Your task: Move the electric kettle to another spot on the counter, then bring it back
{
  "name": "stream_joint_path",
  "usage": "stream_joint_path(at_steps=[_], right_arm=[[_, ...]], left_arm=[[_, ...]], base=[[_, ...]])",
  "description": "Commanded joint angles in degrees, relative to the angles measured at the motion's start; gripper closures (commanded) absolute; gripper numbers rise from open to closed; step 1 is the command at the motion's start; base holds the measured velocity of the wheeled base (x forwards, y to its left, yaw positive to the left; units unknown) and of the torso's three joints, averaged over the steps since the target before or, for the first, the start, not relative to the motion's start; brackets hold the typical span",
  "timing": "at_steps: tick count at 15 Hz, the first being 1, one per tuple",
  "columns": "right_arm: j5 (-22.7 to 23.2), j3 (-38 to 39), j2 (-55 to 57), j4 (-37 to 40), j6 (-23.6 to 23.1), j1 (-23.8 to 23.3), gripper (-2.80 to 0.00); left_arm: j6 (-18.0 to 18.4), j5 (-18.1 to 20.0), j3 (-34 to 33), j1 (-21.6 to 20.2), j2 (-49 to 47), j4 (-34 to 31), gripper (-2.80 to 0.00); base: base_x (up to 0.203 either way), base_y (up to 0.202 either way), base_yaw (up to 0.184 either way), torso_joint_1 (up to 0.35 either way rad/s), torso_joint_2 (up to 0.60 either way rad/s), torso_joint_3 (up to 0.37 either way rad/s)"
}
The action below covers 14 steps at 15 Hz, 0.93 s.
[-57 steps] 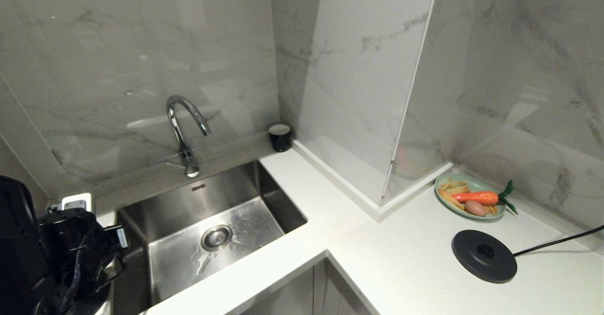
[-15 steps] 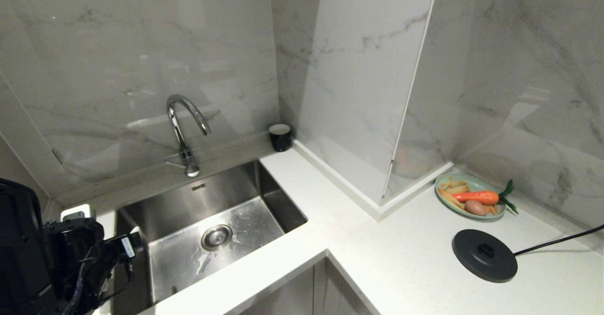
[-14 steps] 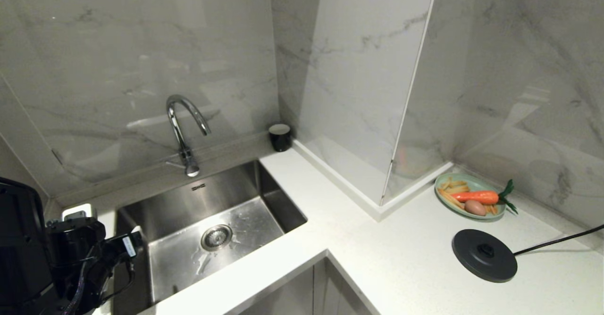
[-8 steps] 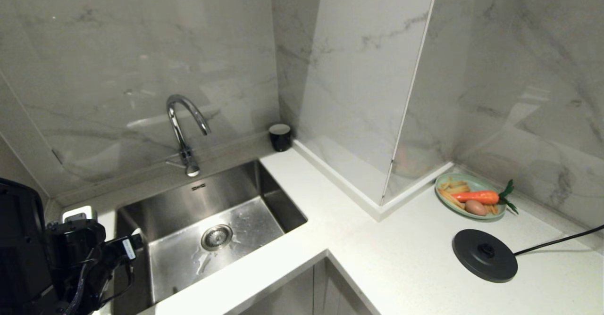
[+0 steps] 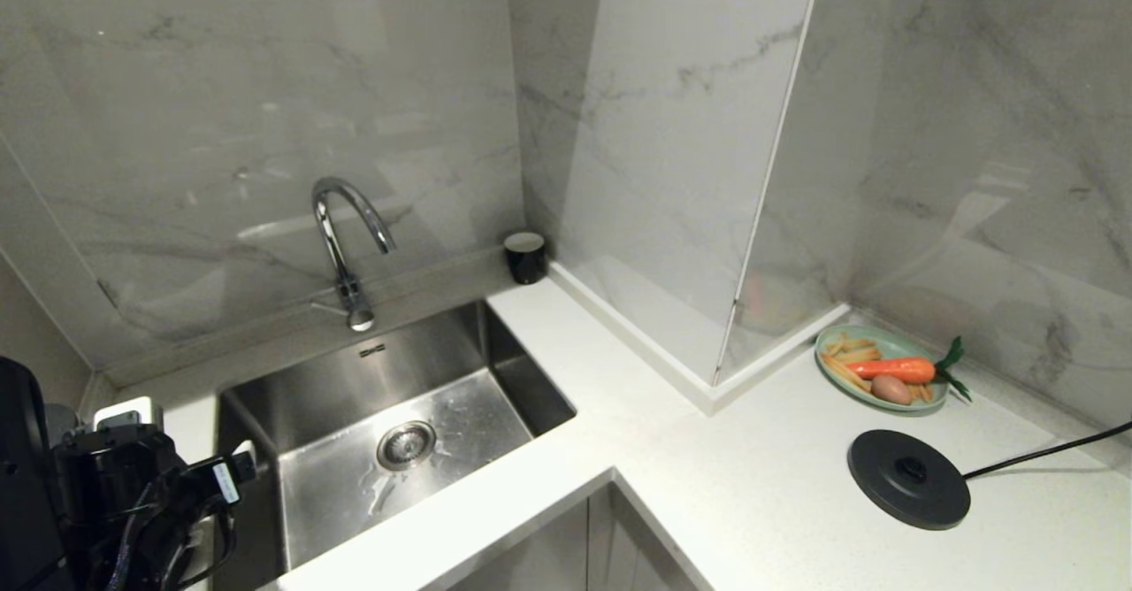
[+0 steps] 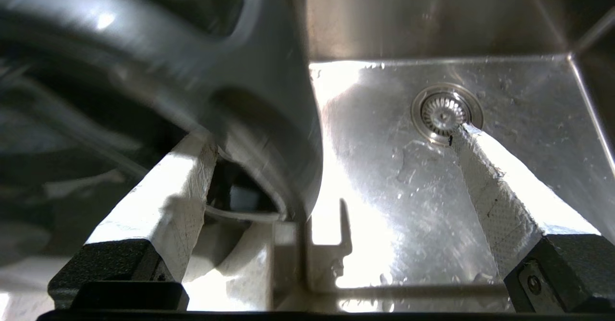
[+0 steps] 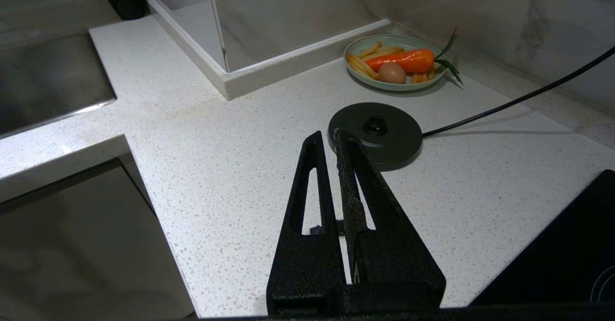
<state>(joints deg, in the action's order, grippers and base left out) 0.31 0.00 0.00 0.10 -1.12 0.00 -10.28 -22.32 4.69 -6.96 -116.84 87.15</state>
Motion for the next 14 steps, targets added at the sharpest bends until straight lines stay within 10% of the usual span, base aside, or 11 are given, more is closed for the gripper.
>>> stream_joint_path(at_steps=[1,14], right_arm=[[0.0,0.0,-0.1,0.0,0.0,0.0,0.0],[0.0,0.0,-0.1,0.0,0.0,0.0,0.0]], left_arm=[[-0.2,-0.2,-1.4,-0.2,1.0,0.5,-2.8],[0.2,-0.9,-4.7,-0.2,9.6,0.5,-2.8]], base=[[0.0,0.0,0.0,0.0,0.0,0.0],[0.0,0.0,0.0,0.0,0.0,0.0]])
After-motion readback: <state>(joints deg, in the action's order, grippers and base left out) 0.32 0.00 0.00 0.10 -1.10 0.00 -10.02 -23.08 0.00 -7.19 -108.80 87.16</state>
